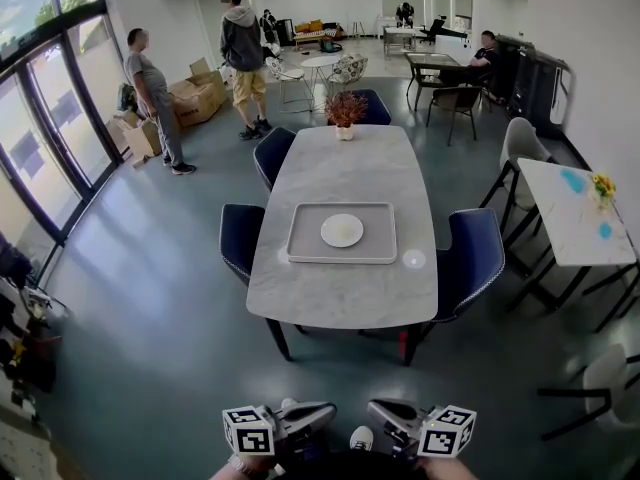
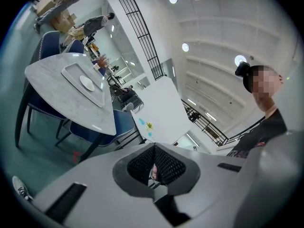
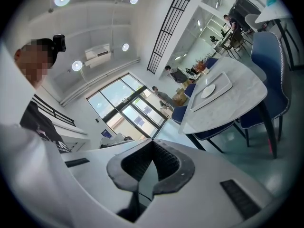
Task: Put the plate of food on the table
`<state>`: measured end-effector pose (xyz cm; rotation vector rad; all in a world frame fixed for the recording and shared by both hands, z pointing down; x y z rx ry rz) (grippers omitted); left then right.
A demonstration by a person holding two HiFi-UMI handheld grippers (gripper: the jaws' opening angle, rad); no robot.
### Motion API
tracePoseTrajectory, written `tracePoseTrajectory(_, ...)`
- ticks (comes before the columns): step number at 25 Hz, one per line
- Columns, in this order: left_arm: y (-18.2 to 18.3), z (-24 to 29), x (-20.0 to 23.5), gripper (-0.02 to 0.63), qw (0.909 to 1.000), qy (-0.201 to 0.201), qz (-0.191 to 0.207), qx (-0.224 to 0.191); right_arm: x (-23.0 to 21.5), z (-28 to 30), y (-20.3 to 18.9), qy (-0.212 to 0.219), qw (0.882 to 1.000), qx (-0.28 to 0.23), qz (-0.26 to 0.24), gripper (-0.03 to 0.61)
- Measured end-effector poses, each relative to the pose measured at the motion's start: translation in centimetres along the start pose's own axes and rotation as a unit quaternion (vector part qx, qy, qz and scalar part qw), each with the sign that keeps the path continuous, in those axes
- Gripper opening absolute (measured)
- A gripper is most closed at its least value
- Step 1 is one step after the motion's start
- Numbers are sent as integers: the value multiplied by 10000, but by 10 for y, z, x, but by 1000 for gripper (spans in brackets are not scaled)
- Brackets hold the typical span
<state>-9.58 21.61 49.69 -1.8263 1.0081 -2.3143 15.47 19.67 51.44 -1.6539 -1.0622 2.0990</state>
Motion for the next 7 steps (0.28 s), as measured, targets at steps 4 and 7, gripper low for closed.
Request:
tracePoseTrajectory(4, 0, -3, -1, 8, 10000, -6, -32, -44, 1, -1, 0, -16, 10000, -3, -15, 11)
tracePoseTrajectory(7, 1, 0, -4, 8, 10000, -4, -24, -6, 1, -1, 0, -11, 10000, -16, -23, 11)
Point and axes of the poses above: the fingertips, and each gripper's own axes: z forward along the fingers, x to its left, y out of its top, the point moved 10 cm from there along -z, backward along the fingers, and after that the axes turned 7 degrees about -z, right-handed, at the moved point
